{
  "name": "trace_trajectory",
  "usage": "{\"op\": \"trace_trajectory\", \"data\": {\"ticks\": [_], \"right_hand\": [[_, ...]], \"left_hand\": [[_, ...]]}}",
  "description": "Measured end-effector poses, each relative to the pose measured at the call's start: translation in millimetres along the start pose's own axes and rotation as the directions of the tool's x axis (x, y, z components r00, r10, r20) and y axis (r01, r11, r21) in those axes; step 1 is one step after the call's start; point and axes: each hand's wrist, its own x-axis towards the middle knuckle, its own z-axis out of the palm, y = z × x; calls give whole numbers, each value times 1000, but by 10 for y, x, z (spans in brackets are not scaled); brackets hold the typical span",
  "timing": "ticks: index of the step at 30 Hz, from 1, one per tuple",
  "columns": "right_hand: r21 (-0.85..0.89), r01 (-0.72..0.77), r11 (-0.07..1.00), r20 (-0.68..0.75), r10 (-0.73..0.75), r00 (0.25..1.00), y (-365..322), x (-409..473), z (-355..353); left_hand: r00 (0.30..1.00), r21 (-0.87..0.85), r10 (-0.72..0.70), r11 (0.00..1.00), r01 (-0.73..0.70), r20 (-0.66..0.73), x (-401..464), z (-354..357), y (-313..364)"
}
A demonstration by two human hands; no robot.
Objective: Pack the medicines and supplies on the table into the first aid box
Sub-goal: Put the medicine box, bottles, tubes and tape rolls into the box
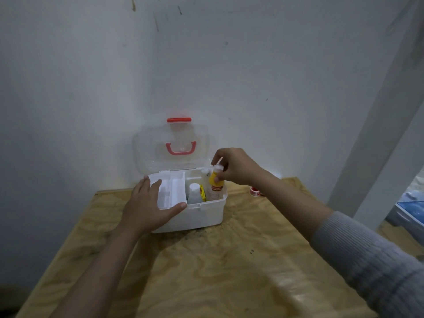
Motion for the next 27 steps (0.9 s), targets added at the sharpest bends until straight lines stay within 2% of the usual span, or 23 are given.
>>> {"op": "trace_trajectory", "data": {"ticks": [5,13,18,24,27], "right_hand": [[-99,40,994,127,-28,992,33,34,100],[14,68,998,94,-69,993,209,-39,17],[100,-69,993,-11,71,997,650,-142,-326],[-133,-287,949,-23,287,958,1316,-298,-199],[-157,-330,931,-38,329,944,1473,-349,-6]], "left_hand": [[1000,-1,0,1000,0,-6,-10,-9,10],[1000,-2,-1,1000,1,-8,-7,-8,7],[1000,-2,0,1000,0,-17,-5,10,1],[1000,0,-3,1000,3,-23,10,36,-22],[1000,11,-5,1000,5,-25,11,39,-23]]}}
